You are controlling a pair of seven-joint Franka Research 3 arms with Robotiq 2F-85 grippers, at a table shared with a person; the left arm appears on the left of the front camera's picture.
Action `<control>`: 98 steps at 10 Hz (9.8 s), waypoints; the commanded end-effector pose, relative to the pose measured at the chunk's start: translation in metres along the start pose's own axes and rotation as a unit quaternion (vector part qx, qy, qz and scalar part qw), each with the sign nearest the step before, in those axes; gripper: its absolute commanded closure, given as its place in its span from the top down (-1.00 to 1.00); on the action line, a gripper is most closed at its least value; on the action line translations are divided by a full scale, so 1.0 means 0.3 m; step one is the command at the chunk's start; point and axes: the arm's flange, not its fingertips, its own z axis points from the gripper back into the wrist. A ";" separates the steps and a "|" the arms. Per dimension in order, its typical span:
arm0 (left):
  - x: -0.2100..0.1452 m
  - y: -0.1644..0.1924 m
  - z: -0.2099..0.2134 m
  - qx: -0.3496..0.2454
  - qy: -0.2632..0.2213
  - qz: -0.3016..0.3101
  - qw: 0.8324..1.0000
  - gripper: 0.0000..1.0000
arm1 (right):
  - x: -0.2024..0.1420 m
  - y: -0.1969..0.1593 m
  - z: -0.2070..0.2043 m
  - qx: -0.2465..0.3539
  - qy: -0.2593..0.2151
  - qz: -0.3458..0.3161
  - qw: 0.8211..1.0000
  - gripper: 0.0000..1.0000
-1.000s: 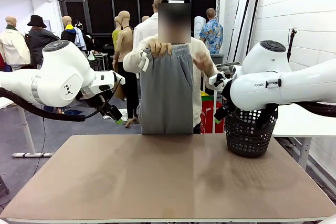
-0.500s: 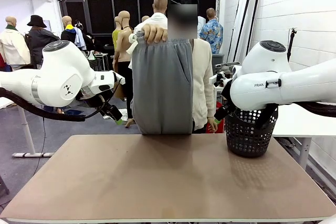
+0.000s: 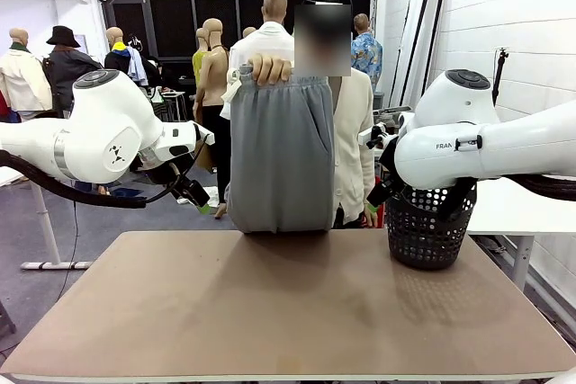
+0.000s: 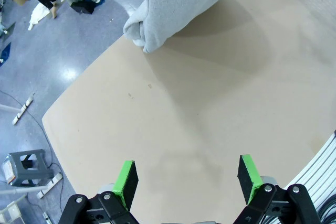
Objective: Fold the training pants.
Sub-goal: Grab both ends of the Training pants handed by a person.
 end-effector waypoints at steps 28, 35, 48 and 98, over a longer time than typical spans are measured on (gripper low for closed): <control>0.009 0.165 -0.018 -0.046 -0.017 -0.266 0.963 1.00 | 0.008 -0.099 -0.053 0.076 -0.109 0.196 0.972 1.00; 0.051 0.263 -0.068 -0.085 -0.089 -0.328 0.937 1.00 | 0.071 -0.147 -0.106 0.156 -0.178 0.214 0.948 1.00; 0.101 0.233 -0.089 -0.144 -0.143 -0.352 0.914 1.00 | 0.072 -0.151 -0.115 0.166 -0.250 0.243 0.922 1.00; 0.382 0.171 -0.064 -0.307 -0.423 -0.248 0.816 1.00 | 0.306 -0.126 -0.059 0.396 -0.482 0.197 0.757 1.00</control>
